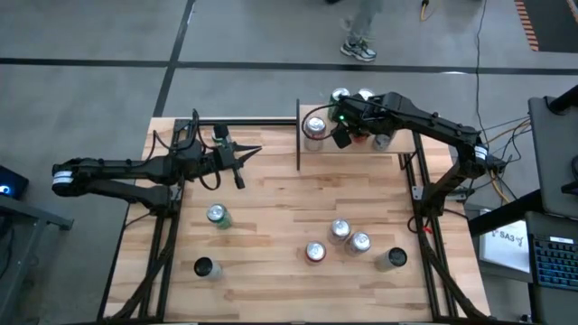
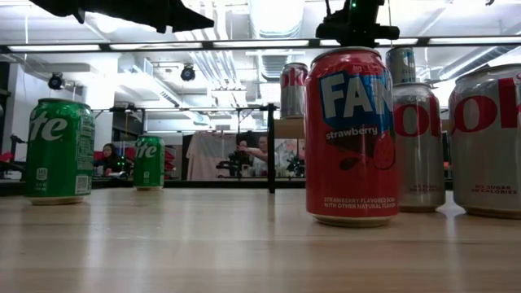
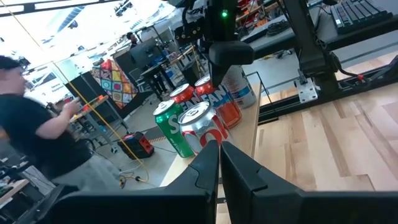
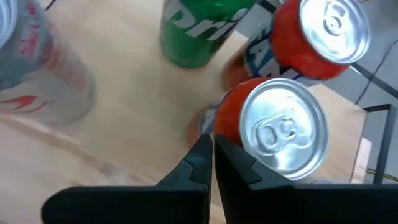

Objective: Place canned beverage on shelf
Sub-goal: Put the top orange soda can on the shelf aligned in front of the other orange soda can

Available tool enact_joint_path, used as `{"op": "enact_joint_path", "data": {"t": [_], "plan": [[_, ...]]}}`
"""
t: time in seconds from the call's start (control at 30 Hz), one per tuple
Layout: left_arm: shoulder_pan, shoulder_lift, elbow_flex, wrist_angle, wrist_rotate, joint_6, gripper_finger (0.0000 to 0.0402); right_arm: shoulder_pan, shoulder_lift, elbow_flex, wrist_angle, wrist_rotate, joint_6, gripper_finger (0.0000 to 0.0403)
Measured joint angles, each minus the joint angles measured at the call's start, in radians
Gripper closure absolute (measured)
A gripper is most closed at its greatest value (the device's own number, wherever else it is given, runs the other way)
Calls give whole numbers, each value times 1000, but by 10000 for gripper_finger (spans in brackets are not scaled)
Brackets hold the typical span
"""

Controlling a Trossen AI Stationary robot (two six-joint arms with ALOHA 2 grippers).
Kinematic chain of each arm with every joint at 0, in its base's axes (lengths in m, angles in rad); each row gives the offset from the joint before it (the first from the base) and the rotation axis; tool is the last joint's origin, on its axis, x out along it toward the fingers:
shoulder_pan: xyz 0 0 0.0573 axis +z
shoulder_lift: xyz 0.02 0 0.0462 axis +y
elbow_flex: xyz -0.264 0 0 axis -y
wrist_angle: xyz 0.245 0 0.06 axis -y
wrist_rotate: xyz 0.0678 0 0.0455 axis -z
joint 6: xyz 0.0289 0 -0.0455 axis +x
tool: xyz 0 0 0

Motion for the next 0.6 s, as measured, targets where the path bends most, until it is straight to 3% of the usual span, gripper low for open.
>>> {"op": "enact_joint_path", "data": {"t": [0.6], "plan": [[0, 0, 0, 2, 0, -3, 400, -18, 0, 11, 5, 53, -29, 394]]}}
